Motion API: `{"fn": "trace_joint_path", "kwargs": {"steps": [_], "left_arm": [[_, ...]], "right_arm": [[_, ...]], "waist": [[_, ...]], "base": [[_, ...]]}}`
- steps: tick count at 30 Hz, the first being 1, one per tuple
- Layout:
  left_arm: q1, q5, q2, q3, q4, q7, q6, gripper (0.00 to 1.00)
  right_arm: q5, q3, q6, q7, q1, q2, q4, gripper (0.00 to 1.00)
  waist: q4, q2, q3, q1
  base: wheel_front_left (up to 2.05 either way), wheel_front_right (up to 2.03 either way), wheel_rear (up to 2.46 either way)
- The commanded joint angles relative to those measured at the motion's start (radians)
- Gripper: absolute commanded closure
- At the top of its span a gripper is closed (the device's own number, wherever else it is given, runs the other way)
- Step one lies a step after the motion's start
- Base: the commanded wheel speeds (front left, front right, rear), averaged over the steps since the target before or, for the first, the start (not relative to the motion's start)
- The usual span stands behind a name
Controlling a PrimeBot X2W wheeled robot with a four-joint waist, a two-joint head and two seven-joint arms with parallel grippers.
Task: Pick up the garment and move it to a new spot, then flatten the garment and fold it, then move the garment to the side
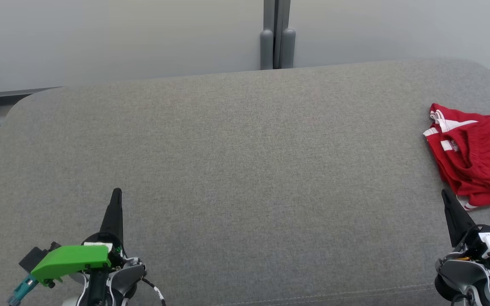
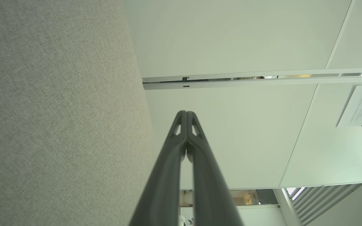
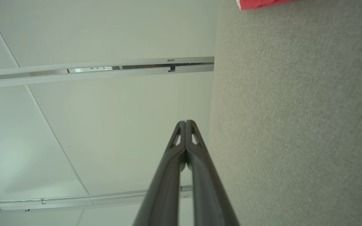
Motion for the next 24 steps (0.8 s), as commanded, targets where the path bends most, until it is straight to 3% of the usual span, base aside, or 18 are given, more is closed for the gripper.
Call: {"fn": "trace_joint_path", "kwargs": {"steps": [1, 24], "left_arm": [[-0.014, -0.006, 0.000, 0.004, 0.000, 0.003, -0.003, 1.00], [-0.014, -0.007, 0.000, 0.003, 0.000, 0.003, -0.003, 1.00]], "right_arm": [[0.004, -0.002, 0.000, 0.005, -0.008, -0.005, 0.002, 1.00], [0.004, -0.002, 0.000, 0.005, -0.008, -0.005, 0.002, 1.00]], "waist": [[0.000, 0.0000, 0.000, 0.0000], [0.000, 0.0000, 0.000, 0.0000]], "base": [[0.00, 0.00, 0.00], [0.00, 0.00, 0.00]]}}
